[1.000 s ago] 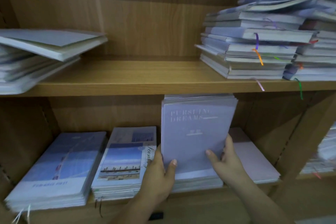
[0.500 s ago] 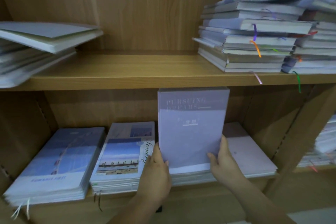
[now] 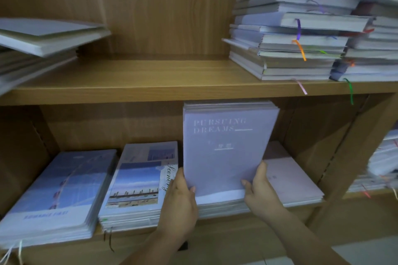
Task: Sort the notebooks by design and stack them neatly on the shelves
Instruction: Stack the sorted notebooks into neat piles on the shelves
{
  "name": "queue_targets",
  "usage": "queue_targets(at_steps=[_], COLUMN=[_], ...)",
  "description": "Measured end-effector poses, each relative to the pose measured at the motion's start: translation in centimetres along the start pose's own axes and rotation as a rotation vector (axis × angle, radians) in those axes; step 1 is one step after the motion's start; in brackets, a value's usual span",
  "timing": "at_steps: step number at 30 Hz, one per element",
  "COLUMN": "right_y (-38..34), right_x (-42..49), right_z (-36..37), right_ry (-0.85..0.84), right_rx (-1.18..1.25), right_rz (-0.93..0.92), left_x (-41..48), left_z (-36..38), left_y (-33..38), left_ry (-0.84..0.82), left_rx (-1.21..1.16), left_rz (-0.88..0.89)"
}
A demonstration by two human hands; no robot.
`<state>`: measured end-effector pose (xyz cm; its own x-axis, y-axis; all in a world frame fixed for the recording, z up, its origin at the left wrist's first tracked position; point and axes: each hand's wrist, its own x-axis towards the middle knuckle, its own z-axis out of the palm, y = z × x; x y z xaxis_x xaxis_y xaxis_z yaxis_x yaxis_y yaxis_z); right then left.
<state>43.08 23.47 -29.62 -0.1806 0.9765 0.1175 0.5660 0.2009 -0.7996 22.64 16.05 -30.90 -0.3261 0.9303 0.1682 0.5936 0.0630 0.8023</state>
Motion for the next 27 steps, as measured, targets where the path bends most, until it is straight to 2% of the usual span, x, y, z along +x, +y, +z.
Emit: queue_targets(at_steps=[7,12,16,19,25,27], right_y=[-0.8,-0.3,0.5,1.5,5.6,6.6], right_x=[-0.8,-3.6,-6.2,-7.3,-6.4,-5.6], right_z=[-2.3,-5.6,-8.9,-11.1,-13.8,-13.9], right_ry=[0.004,-0.08,-0.068,0.022,0.242,0.364], right_rx=[0.032,0.022,0.039,0.111,0.201,0.257], right_rz=[-0.084,-0.082,-0.079,-0.07,0.149,0.201], left_x=[-1.2,-3.7,-6.0,-6.2,-5.7,-5.0], left_z=[-1.2,-2.1,-1.2,1.0,6.4,8.1], left_y=[2.3,4.8,7.2,8.5,11.8,12.5], left_ry=[0.048,-0.039,-0.137,-0.175,-0.229,-0.224], left_rx=[0.044,0.031,-0.098,-0.205,-0.377,-0.404], left_rz=[0.062,0.079,0.045,-0.044,-0.18,-0.206])
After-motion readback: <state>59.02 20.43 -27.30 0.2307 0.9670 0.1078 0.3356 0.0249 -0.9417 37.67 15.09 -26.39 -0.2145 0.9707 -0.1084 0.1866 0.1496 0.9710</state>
